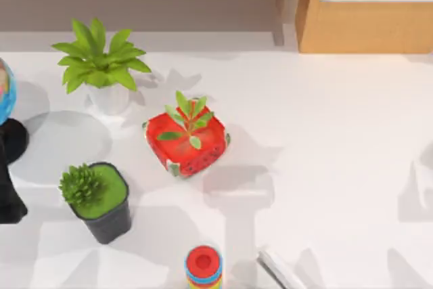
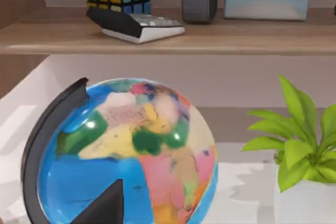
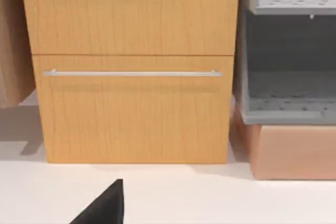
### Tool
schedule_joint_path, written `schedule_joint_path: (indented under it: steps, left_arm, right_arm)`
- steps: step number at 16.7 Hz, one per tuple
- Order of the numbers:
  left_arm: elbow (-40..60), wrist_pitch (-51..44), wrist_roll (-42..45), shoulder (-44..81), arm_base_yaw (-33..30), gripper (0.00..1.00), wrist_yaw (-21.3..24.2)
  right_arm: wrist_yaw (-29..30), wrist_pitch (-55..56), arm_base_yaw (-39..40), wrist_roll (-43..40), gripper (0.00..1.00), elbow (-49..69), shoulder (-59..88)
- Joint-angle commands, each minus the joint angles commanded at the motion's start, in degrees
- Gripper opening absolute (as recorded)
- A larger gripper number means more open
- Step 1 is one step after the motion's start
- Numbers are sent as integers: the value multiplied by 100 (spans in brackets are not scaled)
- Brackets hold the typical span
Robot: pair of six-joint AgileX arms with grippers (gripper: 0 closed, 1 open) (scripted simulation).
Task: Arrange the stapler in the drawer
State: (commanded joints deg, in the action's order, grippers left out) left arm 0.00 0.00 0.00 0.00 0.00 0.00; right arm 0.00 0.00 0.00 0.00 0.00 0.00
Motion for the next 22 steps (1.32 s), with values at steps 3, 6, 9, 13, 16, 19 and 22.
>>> schedule_joint_path:
  steps: [3,6,9,13,16,19,22]
  left_arm:
    - [0,0,0,0,0,100,0]
    - [0,0,0,0,0,100,0]
    - [0,0,0,0,0,100,0]
    - [0,0,0,0,0,100,0]
    - [0,0,0,0,0,100,0]
    - [0,0,0,0,0,100,0]
    - [0,0,0,0,0,100,0]
  right_arm:
    - [-6,45,-6,-42,100,45,47]
    - [-59,487,-47,-468,100,464,519]
    - [-129,1265,-81,-1365,100,1070,1531]
    - [-133,2325,-15,-3128,100,1826,3644]
    - [-77,2993,99,-4166,100,2371,5117]
    - [5,3565,233,-4939,100,2817,6192]
    - [120,4079,383,-5839,100,3183,7451]
